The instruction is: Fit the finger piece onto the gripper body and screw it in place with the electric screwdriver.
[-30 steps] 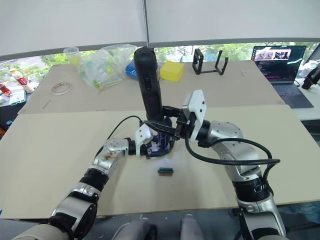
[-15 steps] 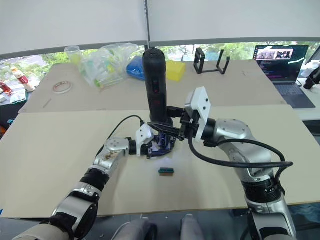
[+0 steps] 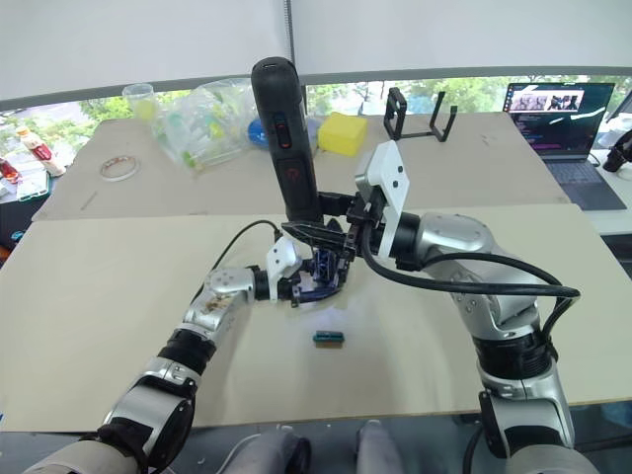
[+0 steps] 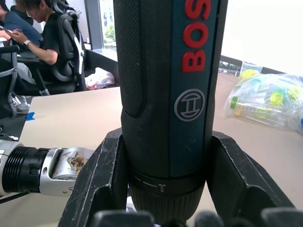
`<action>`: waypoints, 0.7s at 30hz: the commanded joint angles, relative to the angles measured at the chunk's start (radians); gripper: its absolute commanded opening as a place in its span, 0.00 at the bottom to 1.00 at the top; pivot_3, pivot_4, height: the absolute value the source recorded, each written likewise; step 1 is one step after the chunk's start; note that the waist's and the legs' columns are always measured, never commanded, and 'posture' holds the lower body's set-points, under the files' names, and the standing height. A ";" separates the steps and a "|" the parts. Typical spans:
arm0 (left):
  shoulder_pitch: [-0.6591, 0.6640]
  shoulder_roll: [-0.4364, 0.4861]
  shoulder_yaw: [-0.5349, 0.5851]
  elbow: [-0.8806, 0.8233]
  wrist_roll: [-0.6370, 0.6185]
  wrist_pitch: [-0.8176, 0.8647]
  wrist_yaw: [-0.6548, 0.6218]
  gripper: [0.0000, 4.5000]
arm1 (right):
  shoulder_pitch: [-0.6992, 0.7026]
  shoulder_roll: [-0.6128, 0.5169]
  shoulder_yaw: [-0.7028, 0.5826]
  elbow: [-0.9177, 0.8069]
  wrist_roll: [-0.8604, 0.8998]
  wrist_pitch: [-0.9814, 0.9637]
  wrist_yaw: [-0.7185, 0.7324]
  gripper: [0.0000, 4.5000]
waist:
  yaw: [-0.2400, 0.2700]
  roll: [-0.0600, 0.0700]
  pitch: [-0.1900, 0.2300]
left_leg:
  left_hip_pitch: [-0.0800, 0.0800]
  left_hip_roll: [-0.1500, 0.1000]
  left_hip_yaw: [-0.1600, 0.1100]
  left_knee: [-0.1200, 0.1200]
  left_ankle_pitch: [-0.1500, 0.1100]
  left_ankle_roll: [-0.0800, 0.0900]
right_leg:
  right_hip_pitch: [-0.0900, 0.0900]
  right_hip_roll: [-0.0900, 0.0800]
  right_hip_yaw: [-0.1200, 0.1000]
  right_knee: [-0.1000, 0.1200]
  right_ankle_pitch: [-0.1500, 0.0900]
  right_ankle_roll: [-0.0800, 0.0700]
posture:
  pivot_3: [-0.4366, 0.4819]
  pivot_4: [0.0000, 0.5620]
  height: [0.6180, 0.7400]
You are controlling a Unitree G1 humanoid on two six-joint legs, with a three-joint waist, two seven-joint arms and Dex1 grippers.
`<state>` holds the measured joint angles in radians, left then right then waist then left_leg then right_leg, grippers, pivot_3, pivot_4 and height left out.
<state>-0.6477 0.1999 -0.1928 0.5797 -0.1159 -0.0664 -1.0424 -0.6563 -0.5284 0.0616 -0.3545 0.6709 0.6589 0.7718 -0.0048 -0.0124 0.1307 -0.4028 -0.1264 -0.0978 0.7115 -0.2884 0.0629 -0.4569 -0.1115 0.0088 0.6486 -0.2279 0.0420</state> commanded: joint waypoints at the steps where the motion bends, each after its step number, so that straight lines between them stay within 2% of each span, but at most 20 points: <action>1: 0.019 0.003 -0.009 -0.005 0.013 -0.006 0.009 0.54 | -0.001 -0.006 -0.088 -0.050 0.022 -0.064 0.012 0.42 | -0.001 0.000 0.000 | 0.000 0.000 0.000 0.000 0.000 0.000 | 0.000 0.000 0.000 0.000 0.000 0.000 | 0.48 0.27 1.00; 9: 0.021 0.003 -0.016 0.004 0.019 -0.014 0.015 0.54 | 0.046 -0.026 -0.087 0.075 -0.058 -0.157 0.063 0.42 | -0.001 0.000 0.000 | 0.002 0.000 0.000 0.001 0.000 0.000 | 0.002 0.001 0.001 0.001 0.000 0.000 | 0.48 0.27 1.00; 16: 0.017 -0.002 -0.024 0.016 0.025 -0.013 0.023 0.54 | 0.002 -0.011 -0.053 -0.157 0.037 -0.115 0.080 0.42 | -0.002 0.000 0.000 | 0.001 0.000 0.000 0.001 0.000 0.000 | 0.000 0.000 0.001 0.001 0.000 0.000 | 0.48 0.27 1.00; 21: 0.018 -0.003 -0.030 0.021 0.027 -0.011 0.018 0.54 | -0.019 -0.008 -0.059 -0.158 0.052 -0.088 0.055 0.42 | 0.001 0.000 0.000 | 0.003 0.000 0.000 0.001 0.000 0.000 | 0.002 0.000 0.000 0.001 0.000 0.000 | 0.48 0.27 1.00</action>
<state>-0.6291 0.1947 -0.2151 0.5905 -0.1017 -0.0834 -1.0210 -0.6594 -0.5345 0.0495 -0.5198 0.7028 0.5692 0.8458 -0.0039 -0.0126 0.1306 -0.3995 -0.1263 -0.0977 0.7126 -0.2884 0.0627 -0.4540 -0.1108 0.0093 0.6491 -0.2279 0.0420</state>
